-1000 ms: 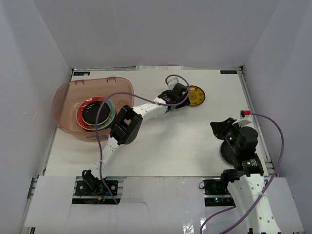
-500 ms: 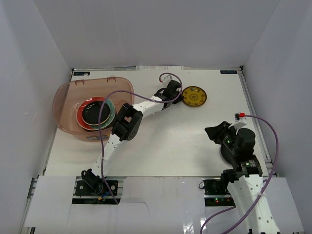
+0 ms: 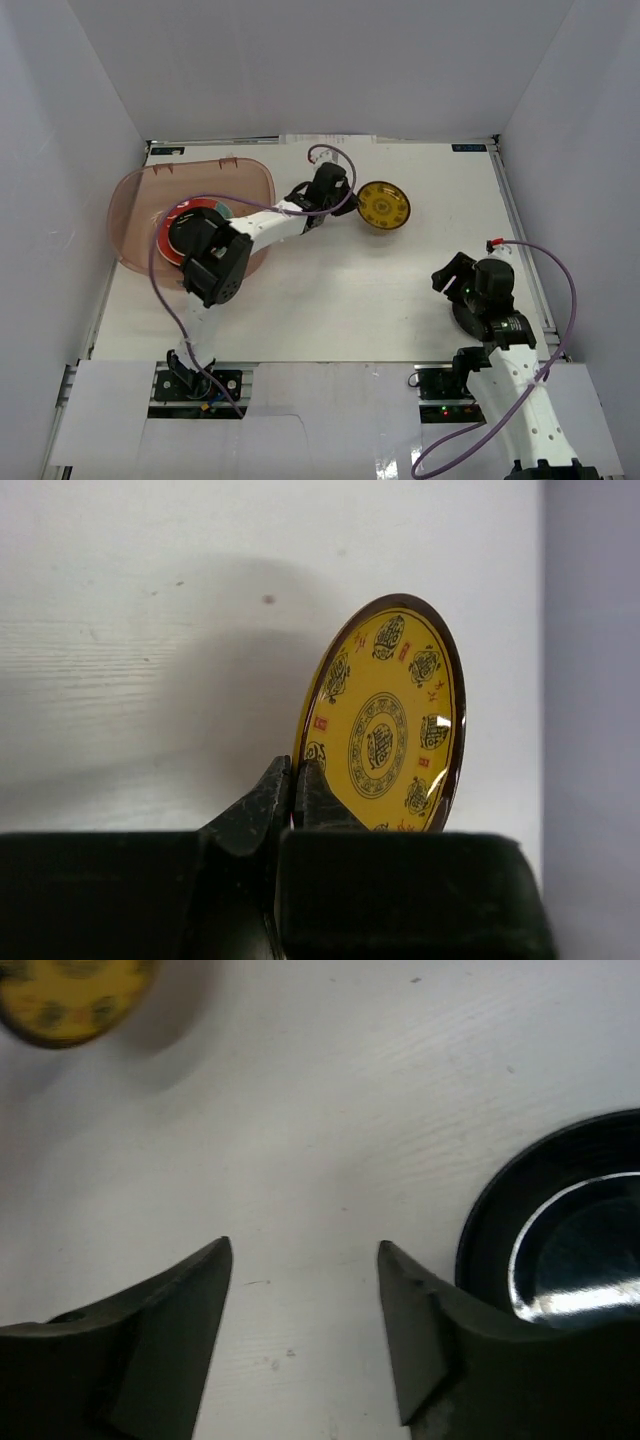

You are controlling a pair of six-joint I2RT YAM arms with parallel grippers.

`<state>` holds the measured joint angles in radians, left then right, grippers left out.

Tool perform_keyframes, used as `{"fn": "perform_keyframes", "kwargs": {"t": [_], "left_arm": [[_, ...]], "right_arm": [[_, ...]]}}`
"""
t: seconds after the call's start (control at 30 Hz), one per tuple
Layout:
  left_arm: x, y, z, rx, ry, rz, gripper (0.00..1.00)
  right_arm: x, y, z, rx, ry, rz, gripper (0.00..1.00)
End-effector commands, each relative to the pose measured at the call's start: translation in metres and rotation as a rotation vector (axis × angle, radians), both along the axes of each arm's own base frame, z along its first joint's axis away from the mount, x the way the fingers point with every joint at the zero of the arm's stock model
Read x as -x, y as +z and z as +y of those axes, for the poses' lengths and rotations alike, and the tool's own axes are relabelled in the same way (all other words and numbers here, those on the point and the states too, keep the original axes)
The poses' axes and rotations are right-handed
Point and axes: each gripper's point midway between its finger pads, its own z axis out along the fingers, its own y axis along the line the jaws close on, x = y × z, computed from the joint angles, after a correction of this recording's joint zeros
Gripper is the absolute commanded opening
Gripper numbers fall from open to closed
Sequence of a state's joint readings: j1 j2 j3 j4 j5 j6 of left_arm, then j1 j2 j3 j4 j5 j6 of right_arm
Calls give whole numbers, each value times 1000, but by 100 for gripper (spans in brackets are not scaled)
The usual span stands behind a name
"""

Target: Place the plates into the plastic bin on the countertop

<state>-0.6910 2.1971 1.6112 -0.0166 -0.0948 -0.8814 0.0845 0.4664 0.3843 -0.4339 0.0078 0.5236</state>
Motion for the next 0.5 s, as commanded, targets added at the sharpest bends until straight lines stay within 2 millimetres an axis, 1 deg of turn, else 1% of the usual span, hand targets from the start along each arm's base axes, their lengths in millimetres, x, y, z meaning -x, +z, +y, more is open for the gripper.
{"fn": "perform_keyframes", "kwargs": {"t": [0.0,0.07,0.1,0.13,0.17,0.2,0.23,0.27,0.3,0.33,0.37,0.4,0.43,0.47], "left_arm": [[27,231,27,197,-51,-427,0],[44,248,43,167,-66,-446,0],[56,277,55,192,-65,-482,0],[63,279,61,192,-72,-478,0],[68,286,71,196,-62,-491,0],[79,308,86,217,-47,-529,0],[85,300,93,214,-44,-511,0],[86,302,105,220,-30,-514,0],[90,306,112,236,-24,-514,0],[101,321,123,258,-19,-542,0],[102,312,131,248,-13,-526,0],[106,309,137,241,-8,-512,0],[115,320,149,250,9,-537,0],[119,323,156,244,21,-547,0]], "right_arm": [[-5,3,-36,97,-192,31,70],[-6,1,-43,123,-224,54,77],[-2,-7,-51,156,-264,106,79],[0,-10,-56,171,-292,136,79],[2,-12,-61,187,-321,157,80],[5,-12,-71,217,-377,187,80],[6,-11,-76,235,-400,197,80],[6,-12,-84,271,-436,210,80],[4,-10,-86,288,-431,216,79],[5,-14,-86,304,-426,244,78],[8,-26,-86,325,-411,316,74],[10,-31,-86,334,-406,355,72],[11,-37,-85,344,-389,382,70],[11,-43,-81,341,-362,407,68]]}}
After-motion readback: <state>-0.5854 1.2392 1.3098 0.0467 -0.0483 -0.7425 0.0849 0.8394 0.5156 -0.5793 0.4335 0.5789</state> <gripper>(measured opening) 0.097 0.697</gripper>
